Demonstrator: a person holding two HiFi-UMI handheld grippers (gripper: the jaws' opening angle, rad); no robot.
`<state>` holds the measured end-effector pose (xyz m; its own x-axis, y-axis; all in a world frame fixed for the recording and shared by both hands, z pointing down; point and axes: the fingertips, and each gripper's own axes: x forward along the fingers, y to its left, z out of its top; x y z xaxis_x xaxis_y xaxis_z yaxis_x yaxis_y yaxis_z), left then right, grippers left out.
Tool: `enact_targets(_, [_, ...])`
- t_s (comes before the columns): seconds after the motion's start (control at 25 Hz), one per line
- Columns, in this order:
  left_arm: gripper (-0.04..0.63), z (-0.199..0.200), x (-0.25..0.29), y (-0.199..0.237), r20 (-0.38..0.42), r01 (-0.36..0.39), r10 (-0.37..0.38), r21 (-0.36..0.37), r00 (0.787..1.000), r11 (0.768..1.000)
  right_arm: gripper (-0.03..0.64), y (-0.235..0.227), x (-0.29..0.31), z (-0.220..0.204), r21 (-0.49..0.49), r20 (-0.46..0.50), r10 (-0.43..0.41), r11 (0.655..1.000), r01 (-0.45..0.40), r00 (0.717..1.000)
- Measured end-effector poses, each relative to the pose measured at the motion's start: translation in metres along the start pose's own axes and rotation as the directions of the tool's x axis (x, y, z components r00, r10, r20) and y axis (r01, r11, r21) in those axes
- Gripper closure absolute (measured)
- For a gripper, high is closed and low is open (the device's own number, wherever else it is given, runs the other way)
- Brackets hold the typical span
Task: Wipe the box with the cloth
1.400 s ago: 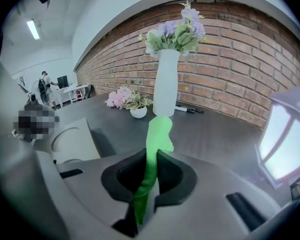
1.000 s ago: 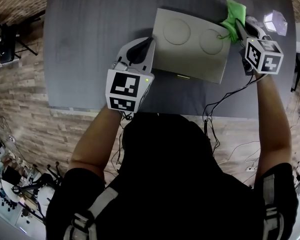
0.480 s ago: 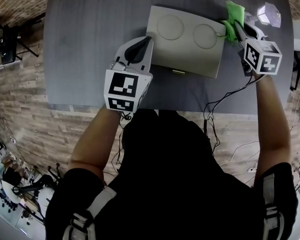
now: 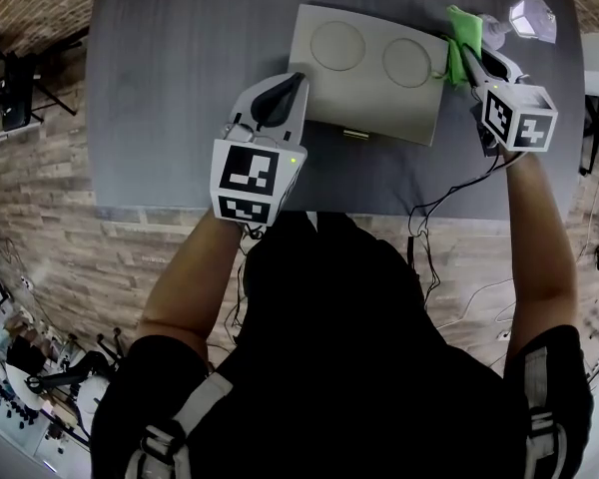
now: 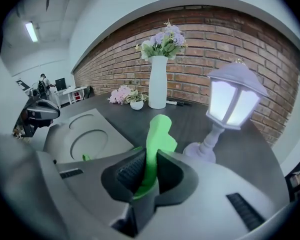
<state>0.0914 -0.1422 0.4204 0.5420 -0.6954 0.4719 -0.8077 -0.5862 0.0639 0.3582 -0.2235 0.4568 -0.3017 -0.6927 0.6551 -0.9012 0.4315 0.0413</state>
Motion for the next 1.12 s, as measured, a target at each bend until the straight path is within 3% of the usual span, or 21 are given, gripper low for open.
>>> enact_targets(1.12, [0.588,-0.003,-0.045,-0.001,0.045,0.085,-0.087,0.041,0.995,0.996,0.579,0.069,-0.065,-0.047,0.029,-0.069,-0.041,0.999,0.043,0.997])
